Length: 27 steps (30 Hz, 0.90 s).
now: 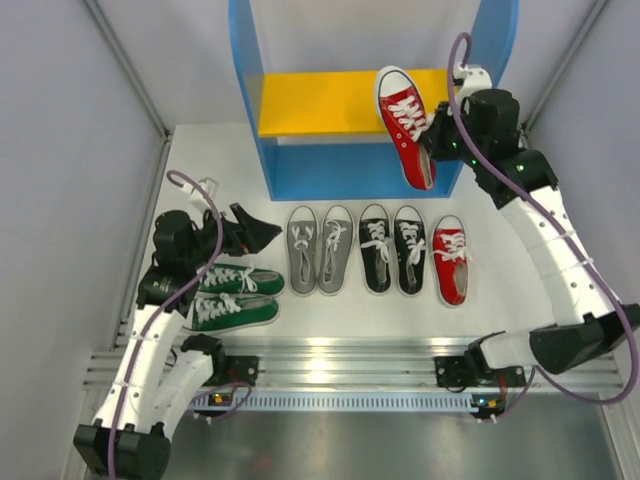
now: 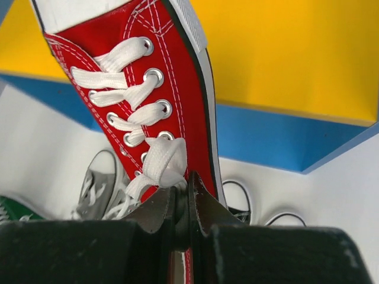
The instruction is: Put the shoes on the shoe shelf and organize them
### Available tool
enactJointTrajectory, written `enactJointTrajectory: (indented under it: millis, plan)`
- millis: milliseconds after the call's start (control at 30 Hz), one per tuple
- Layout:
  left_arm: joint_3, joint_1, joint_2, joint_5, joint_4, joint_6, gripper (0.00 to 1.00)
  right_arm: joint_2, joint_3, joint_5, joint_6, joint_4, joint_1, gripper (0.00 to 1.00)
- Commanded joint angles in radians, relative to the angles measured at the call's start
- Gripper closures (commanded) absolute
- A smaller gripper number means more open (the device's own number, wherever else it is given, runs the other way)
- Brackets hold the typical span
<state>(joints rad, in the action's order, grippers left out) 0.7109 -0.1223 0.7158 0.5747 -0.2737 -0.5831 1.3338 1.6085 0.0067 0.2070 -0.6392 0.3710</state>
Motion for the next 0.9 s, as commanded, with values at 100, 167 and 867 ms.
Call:
enactJointTrajectory:
  millis: [100, 167, 867]
  plan:
    - [0.044, -0.002, -0.032, -0.024, -0.016, 0.048, 0.1, 0.105, 0.204, 0.194, -0.029, 0.139, 0.006, 1.0]
    - [0.044, -0.002, -0.032, -0.018, -0.016, 0.045, 0.1, 0.174, 0.305, 0.213, -0.049, 0.121, 0.006, 1.0]
    - [0.021, -0.004, -0.061, -0.001, -0.019, 0.022, 0.1, 0.505, 0.699, 0.069, -0.064, -0.054, -0.13, 1.0]
